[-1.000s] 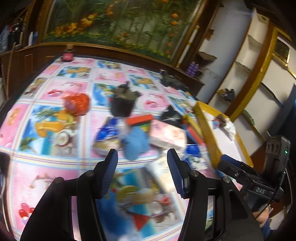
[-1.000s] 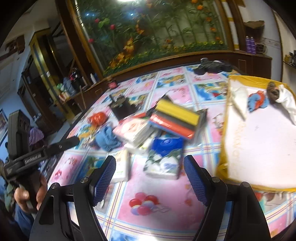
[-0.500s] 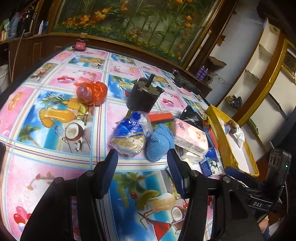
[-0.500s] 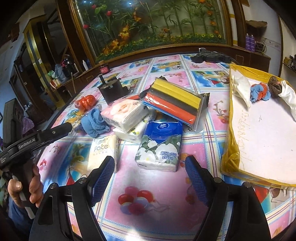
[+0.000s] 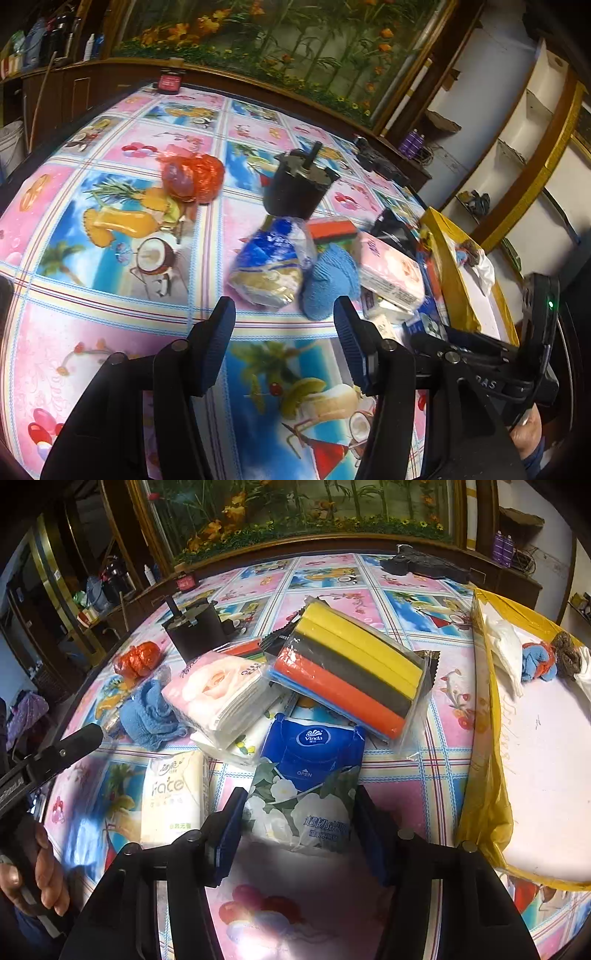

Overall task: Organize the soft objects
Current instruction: 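Withdraw both tools from the box back toward the remaining items, then grasp the blue Vinda tissue pack with the right tool while the left grasps a blue plastic bag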

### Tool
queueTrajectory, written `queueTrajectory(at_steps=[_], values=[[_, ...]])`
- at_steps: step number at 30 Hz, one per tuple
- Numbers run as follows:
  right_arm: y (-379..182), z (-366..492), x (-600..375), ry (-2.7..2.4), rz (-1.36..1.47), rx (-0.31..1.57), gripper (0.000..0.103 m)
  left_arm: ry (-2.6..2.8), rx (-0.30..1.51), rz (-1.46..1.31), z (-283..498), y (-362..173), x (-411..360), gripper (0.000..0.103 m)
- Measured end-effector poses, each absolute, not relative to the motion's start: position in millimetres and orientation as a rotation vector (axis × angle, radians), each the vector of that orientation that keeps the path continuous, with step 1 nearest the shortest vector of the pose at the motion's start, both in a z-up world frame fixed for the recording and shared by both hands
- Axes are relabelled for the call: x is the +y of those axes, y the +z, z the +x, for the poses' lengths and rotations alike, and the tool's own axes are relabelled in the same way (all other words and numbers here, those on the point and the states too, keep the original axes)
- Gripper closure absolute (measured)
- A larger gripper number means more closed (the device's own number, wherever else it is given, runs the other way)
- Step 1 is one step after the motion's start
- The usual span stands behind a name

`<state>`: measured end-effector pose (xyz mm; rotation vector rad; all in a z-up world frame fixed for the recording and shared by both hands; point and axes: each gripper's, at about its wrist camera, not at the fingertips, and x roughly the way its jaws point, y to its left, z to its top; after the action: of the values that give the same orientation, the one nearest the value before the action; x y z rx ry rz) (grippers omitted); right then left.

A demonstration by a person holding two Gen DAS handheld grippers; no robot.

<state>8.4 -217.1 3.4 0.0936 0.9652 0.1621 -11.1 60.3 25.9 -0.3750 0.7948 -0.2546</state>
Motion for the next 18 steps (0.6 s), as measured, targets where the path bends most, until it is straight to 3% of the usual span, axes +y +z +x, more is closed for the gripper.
queueTrajectory(at_steps=[18], values=[[-0.7,-4.0,-247.0,0.222,0.26,0.908,0.047,-0.223,0.992,-0.253,62.3,13.2,40.1,0.05]])
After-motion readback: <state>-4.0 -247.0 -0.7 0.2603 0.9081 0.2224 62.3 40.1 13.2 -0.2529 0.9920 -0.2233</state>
